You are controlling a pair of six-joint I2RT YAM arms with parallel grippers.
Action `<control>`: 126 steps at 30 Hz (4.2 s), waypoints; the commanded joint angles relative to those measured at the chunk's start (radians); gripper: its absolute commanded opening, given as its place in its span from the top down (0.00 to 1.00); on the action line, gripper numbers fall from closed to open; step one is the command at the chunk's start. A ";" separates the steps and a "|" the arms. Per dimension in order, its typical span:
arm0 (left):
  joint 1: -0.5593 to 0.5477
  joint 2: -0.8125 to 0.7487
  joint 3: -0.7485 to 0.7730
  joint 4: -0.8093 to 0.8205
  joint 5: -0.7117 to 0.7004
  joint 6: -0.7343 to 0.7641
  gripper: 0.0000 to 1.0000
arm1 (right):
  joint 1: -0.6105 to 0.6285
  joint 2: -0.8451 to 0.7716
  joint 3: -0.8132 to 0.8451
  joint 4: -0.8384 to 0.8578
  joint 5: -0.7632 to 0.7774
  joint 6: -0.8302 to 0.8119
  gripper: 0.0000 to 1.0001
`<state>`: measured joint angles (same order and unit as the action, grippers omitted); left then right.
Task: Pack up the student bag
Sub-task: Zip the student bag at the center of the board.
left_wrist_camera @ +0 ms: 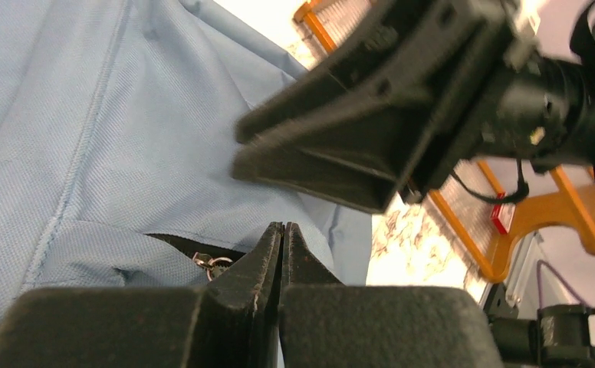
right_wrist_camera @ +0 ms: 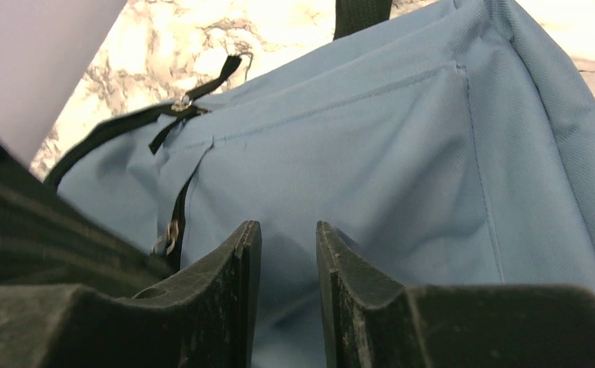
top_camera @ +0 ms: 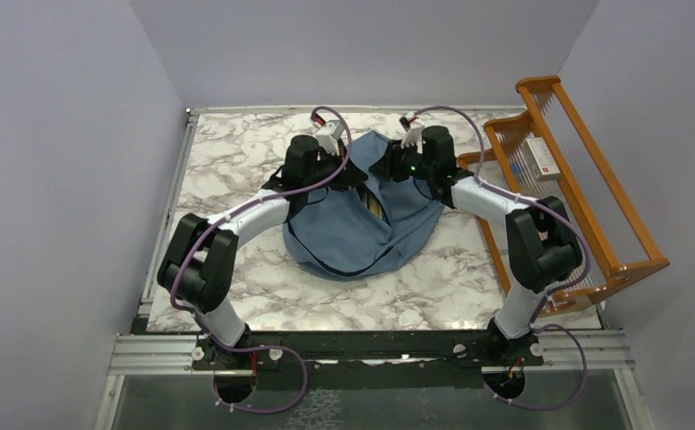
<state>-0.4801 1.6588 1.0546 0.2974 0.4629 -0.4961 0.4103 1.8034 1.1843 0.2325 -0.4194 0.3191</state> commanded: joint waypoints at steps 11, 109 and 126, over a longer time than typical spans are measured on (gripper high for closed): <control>0.055 0.025 0.169 -0.054 -0.084 -0.053 1.00 | -0.008 -0.110 -0.309 0.594 -0.174 -0.162 0.53; 0.221 -0.191 -0.160 0.087 0.291 0.808 0.45 | 0.038 0.158 -0.097 0.797 -0.238 0.193 1.00; 0.209 -0.008 -0.006 -0.185 0.469 1.383 0.57 | 0.038 0.117 -0.110 0.757 -0.271 0.150 1.00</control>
<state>-0.2611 1.6123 0.9745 0.2413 0.8791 0.6975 0.4503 1.9614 1.0637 0.9825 -0.6743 0.4881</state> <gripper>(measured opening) 0.437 0.015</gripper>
